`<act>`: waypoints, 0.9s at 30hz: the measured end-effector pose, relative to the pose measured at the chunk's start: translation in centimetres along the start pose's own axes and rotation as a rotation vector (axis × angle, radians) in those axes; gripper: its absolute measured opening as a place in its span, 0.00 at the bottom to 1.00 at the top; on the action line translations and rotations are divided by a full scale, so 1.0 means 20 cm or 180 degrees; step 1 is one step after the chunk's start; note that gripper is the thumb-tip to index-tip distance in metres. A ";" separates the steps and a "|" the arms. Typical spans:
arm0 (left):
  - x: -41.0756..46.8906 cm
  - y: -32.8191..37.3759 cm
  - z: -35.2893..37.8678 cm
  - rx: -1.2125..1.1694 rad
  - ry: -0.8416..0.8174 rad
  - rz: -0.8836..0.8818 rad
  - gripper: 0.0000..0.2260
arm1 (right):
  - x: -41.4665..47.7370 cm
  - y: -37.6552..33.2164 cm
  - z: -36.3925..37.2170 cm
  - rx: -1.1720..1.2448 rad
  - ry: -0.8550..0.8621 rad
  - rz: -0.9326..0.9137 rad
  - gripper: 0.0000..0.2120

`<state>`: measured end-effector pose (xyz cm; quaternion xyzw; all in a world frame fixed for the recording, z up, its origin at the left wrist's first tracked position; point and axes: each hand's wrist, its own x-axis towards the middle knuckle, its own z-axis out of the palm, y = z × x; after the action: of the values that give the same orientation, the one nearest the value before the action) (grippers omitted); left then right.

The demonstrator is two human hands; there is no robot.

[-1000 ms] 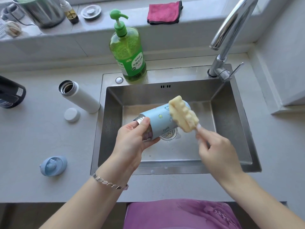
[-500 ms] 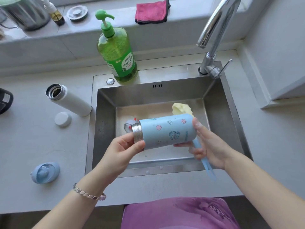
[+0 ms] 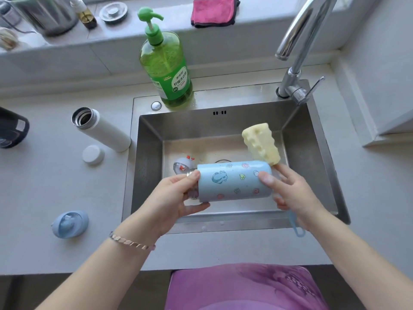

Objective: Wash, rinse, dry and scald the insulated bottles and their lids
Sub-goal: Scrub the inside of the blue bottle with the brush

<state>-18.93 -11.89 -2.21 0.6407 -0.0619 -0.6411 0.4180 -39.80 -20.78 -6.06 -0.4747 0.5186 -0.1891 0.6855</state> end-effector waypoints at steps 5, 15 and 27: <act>0.01 -0.06 0.02 -0.0415 0.0560 0.0146 0.10 | -0.06 0.03 -0.01 -0.2289 0.1142 -0.1038 0.14; -0.03 -0.07 0.06 -0.0913 0.0587 0.0566 0.11 | -0.05 0.09 0.14 -0.2539 0.1147 -0.1737 0.13; -0.02 -0.08 0.09 -0.0958 0.0592 0.0438 0.09 | -0.06 0.05 0.15 -0.1440 0.0591 -0.1718 0.16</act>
<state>-21.34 -11.50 -2.47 0.6217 0.0299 -0.5511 0.5558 -37.80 -17.98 -6.12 -0.7150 0.4634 -0.2860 0.4385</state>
